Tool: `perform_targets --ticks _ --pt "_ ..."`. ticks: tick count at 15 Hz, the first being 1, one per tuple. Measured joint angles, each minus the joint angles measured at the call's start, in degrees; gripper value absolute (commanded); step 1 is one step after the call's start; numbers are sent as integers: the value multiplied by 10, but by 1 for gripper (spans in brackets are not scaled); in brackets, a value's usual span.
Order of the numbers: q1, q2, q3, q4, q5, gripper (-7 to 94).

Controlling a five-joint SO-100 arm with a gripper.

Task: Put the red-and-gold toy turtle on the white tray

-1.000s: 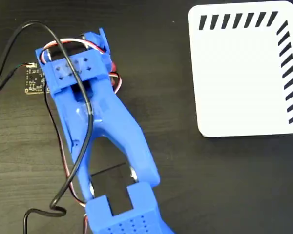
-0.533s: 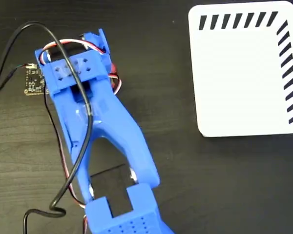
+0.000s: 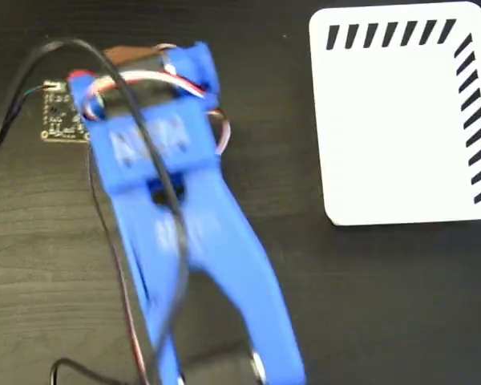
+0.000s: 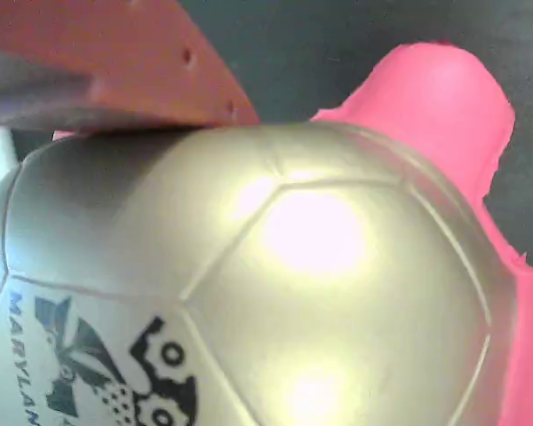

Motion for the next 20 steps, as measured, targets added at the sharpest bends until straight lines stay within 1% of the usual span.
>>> perform_targets --ticks 2,4,6,8,12,13,15,17,20 --pt "10 51 0 18 -16 0" --pt "23 58 -3 37 -36 0" --pt "68 56 -40 63 -63 0" --pt "142 25 -94 83 -101 0" --pt "299 -77 -187 84 -162 0" --pt "330 -99 -203 84 -177 0" --pt "365 -128 -220 84 -192 0" --pt "378 -158 -222 75 -204 0" --pt "381 -168 -158 -1 -212 0"
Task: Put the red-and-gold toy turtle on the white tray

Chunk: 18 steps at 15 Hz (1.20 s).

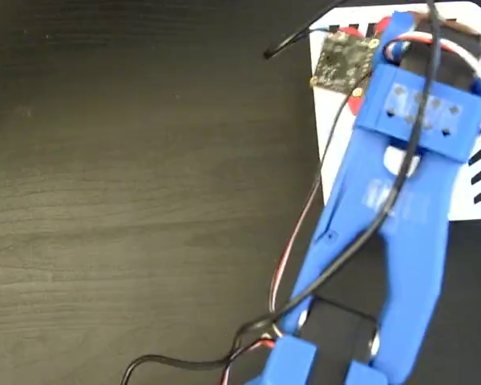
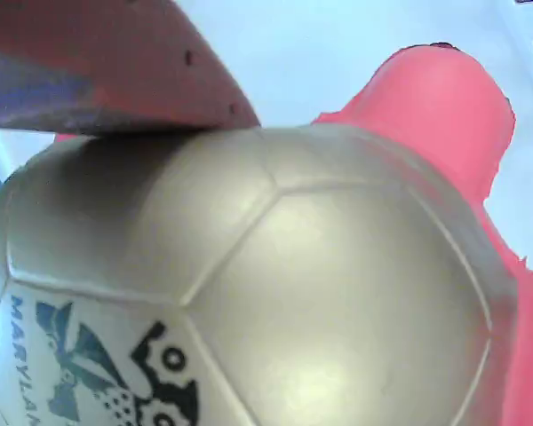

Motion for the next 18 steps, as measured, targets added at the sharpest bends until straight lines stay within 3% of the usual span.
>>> perform_targets --ticks 9,12,16,18 --pt "11 -19 47 -26 -8 0" --pt "11 -19 51 -26 -8 18" --pt "11 -20 55 -37 -17 62" --pt "11 -20 55 -37 -18 65"
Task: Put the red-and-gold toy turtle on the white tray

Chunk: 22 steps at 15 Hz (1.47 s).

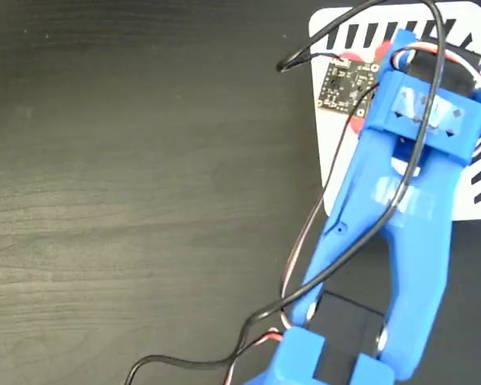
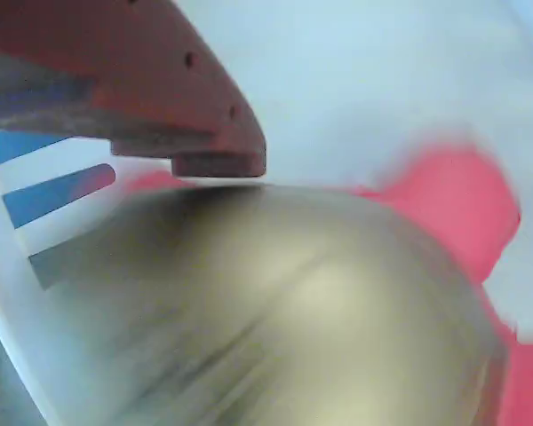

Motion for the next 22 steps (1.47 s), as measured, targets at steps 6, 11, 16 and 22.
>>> perform_targets --ticks 6,11,16,22 --pt "0 0 0 2 0 65" --pt "0 0 0 4 0 13" --pt "0 1 0 -11 21 0" --pt "-76 210 31 -73 125 0"
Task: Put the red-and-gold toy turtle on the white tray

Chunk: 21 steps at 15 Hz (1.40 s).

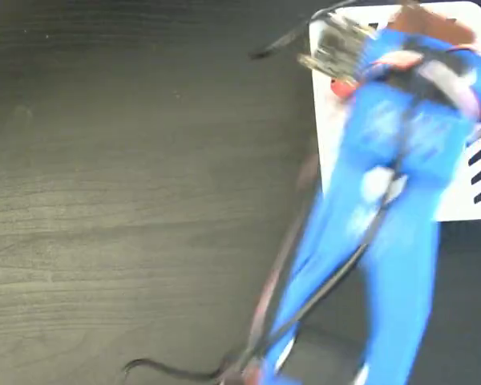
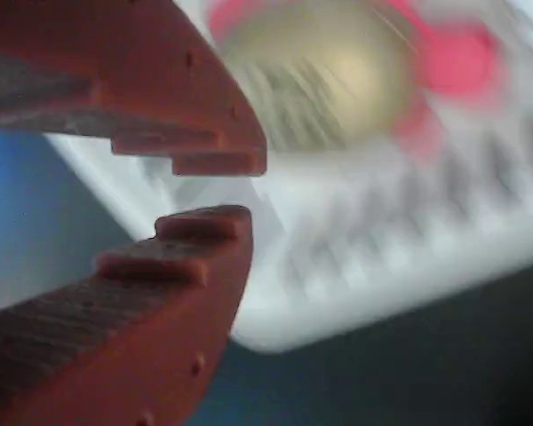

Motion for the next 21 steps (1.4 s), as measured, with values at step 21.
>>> perform_targets --ticks 21 --pt "-282 865 883 -26 14 0"
